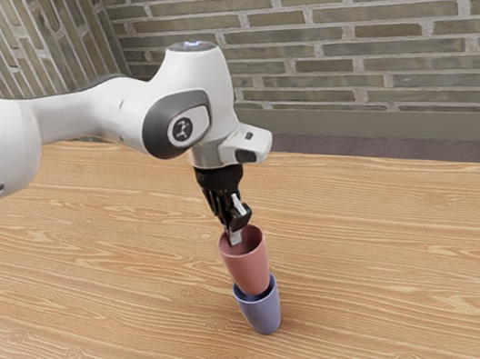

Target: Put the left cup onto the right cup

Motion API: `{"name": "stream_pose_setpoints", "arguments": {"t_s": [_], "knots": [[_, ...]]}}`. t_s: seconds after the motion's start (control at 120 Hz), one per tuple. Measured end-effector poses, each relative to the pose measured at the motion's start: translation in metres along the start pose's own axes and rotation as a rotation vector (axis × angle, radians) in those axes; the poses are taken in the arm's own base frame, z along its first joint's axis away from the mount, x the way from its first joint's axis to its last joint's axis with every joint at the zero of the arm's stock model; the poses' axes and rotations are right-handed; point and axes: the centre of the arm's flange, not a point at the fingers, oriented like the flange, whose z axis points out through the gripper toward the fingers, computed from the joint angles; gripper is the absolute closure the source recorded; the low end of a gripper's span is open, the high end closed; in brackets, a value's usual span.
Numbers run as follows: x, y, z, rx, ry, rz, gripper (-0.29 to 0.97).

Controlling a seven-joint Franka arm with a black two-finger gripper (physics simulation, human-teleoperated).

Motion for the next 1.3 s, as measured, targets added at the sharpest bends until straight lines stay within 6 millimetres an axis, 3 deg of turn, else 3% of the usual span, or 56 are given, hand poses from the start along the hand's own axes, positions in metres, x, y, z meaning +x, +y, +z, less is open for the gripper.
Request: {"name": "stream_pose_setpoints", "arguments": {"t_s": [1.3], "knots": [[0.008,-0.002,0.033,-0.011,-0.039,-0.001,0.78]]}}
